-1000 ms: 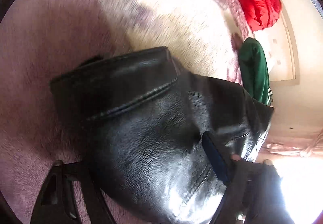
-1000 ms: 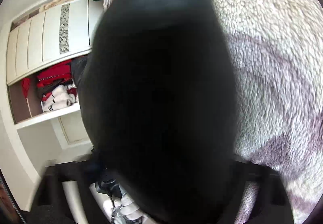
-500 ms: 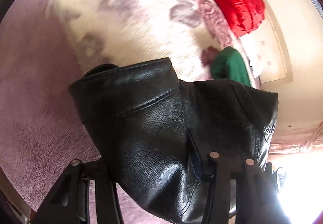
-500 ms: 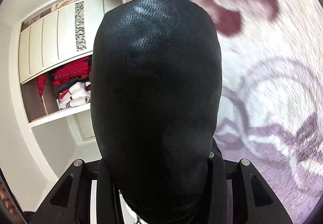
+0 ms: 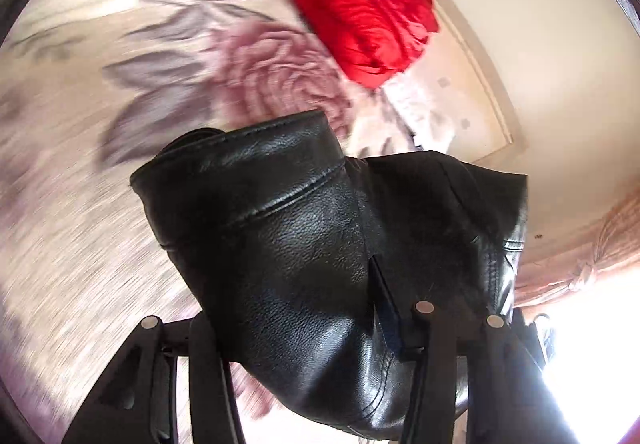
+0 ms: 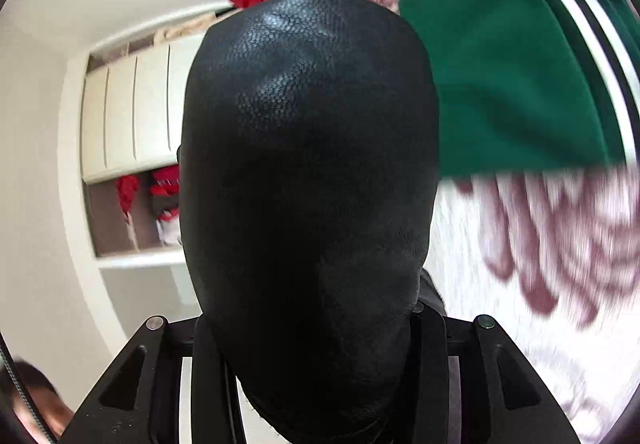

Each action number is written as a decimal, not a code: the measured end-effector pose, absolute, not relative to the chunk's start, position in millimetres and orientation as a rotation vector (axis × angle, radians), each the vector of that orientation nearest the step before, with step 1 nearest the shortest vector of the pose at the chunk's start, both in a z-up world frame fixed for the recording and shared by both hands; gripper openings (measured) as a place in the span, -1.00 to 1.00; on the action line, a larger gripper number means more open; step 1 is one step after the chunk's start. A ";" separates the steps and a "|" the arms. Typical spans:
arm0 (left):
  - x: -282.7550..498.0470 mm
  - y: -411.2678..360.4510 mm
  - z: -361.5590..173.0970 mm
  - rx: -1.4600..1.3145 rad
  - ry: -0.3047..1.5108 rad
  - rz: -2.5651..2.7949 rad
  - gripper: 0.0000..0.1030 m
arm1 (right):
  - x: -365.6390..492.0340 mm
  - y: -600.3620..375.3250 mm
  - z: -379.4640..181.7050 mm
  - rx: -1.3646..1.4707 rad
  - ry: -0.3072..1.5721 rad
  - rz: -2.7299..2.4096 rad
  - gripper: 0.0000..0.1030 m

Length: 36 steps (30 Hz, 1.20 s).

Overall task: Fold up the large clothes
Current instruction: 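Carry the folded jacket with both tools onto the folded green garment, then open both tools and lift them away from the stacked clothes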

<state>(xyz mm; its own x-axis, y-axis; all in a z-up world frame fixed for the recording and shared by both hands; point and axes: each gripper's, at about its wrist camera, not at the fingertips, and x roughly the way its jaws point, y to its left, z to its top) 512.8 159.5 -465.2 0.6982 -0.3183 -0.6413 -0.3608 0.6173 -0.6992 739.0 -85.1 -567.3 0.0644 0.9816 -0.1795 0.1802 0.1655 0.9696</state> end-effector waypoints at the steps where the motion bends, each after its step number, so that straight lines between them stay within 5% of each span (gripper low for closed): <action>1: 538.7 155.4 -471.5 -0.925 0.825 0.009 -0.16 | 765.4 -91.8 -573.7 1.272 1.357 0.929 -0.13; 8: 643.1 122.7 -561.5 -0.856 0.938 -0.046 -0.16 | 909.0 -138.7 -672.8 1.325 1.451 0.872 -0.12; 14: 652.6 111.1 -600.5 -0.743 1.018 -0.079 -0.02 | 944.7 -155.1 -723.8 1.235 1.606 0.759 0.15; 19: 644.0 110.9 -574.2 -0.607 1.089 -0.052 0.09 | 941.6 -156.9 -660.3 0.811 1.585 0.582 0.72; 21: 637.0 97.1 -555.9 -0.483 1.109 -0.009 0.66 | 922.7 -152.9 -625.3 0.586 1.530 0.463 0.85; 23: 628.1 92.2 -539.5 -0.361 1.101 0.038 0.85 | 891.8 -138.5 -597.8 0.340 1.478 0.313 0.85; 36: 537.8 66.4 -406.1 0.081 0.985 0.074 0.97 | 668.9 -55.5 -447.0 -0.012 1.140 -0.233 0.94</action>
